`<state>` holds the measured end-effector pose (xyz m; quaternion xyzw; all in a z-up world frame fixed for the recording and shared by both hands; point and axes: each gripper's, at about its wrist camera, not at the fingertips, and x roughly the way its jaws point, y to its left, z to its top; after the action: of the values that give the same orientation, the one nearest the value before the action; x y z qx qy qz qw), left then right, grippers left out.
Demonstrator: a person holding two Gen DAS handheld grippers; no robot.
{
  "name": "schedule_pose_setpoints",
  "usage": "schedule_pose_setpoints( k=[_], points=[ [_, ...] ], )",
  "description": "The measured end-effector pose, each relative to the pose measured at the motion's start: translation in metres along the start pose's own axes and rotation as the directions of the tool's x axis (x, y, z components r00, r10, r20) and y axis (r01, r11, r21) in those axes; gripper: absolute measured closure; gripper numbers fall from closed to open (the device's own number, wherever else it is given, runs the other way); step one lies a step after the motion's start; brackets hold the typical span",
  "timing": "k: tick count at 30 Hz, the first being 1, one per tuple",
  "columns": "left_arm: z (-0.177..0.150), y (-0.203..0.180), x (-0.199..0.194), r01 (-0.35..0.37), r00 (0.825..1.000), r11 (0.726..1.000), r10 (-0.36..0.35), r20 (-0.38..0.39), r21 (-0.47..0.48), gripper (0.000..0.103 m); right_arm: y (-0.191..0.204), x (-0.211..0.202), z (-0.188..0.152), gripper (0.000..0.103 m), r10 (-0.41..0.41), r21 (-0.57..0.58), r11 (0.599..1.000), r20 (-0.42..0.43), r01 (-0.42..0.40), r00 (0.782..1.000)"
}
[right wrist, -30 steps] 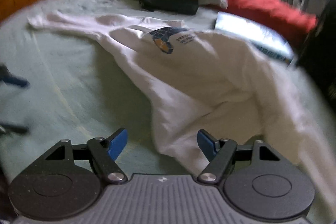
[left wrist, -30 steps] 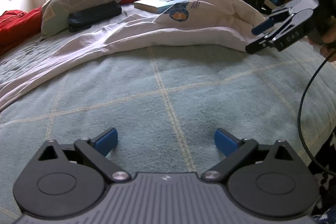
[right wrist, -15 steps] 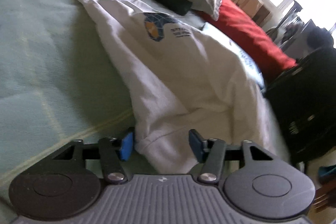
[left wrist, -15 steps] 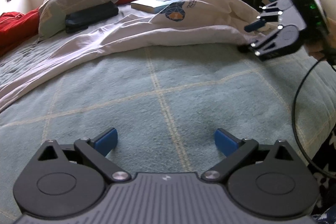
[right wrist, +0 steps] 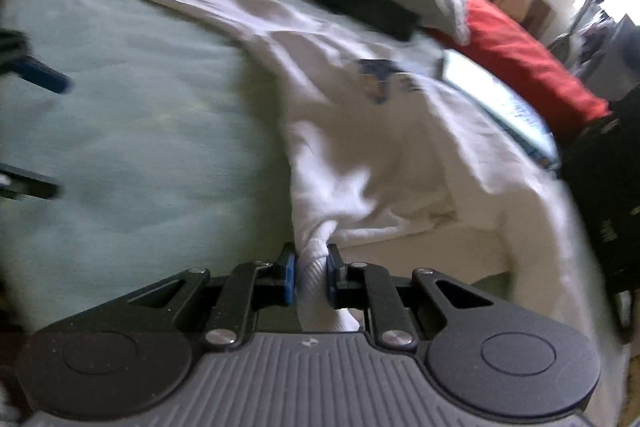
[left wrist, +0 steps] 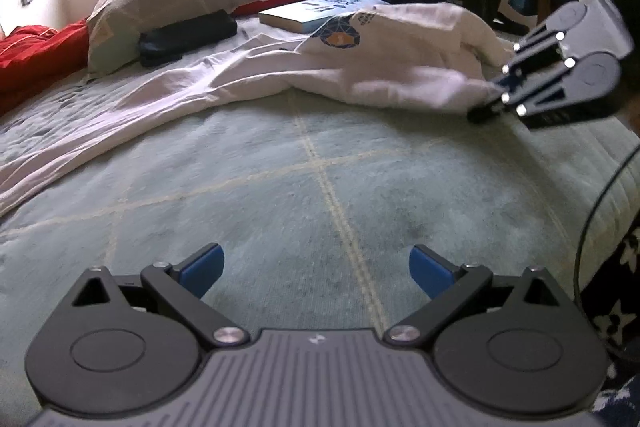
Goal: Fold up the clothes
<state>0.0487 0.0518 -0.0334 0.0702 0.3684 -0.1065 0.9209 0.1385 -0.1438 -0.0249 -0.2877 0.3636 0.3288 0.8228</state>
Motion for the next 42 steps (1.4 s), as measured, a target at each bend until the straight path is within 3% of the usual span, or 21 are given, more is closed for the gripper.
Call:
schedule_pose_setpoints(
  k=[4, 12, 18, 24, 29, 34, 38, 42],
  points=[
    [-0.009, 0.007, -0.014, -0.012, 1.000, 1.000, 0.012, 0.003, -0.006, 0.004, 0.029, -0.010, 0.005, 0.085, 0.113, 0.034, 0.993, -0.017, -0.113, 0.993],
    [-0.026, 0.023, -0.045, -0.060, 0.998, 0.998, 0.060, 0.021, -0.023, 0.004, 0.083, -0.024, 0.030, 0.085, 0.240, 0.014, 0.971, 0.026, -0.240, 0.970],
    [-0.034, 0.030, -0.059, -0.081, 0.996, 0.996, 0.082, 0.031, -0.034, 0.004, 0.119, -0.025, 0.063, 0.084, 0.345, -0.007, 0.938, 0.082, -0.346, 0.935],
    [-0.038, 0.033, -0.062, -0.089, 0.995, 0.995, 0.091, 0.034, -0.050, 0.004, 0.115, -0.019, 0.068, 0.066, 0.391, 0.100, 0.911, 0.094, -0.399, 0.916],
    [-0.038, 0.029, -0.058, -0.078, 0.997, 0.996, 0.079, 0.024, -0.032, 0.004, 0.074, -0.041, 0.026, 0.050, 0.320, 0.282, 0.891, 0.164, -0.355, 0.933],
    [-0.034, 0.017, -0.052, -0.053, 0.998, 0.999, 0.053, 0.015, -0.002, 0.004, 0.024, -0.065, -0.032, 0.038, 0.191, 0.480, 0.836, 0.201, -0.267, 0.961],
    [-0.025, 0.000, -0.052, -0.046, 0.999, 0.998, 0.045, 0.023, 0.048, 0.004, -0.004, -0.072, -0.082, 0.037, 0.058, 0.596, 0.791, 0.155, -0.140, 0.986],
    [-0.009, -0.013, -0.065, -0.049, 0.997, 0.995, 0.043, 0.069, 0.083, 0.004, -0.011, -0.067, -0.117, 0.036, -0.058, 0.652, 0.758, 0.093, -0.017, 0.994]
  ],
)
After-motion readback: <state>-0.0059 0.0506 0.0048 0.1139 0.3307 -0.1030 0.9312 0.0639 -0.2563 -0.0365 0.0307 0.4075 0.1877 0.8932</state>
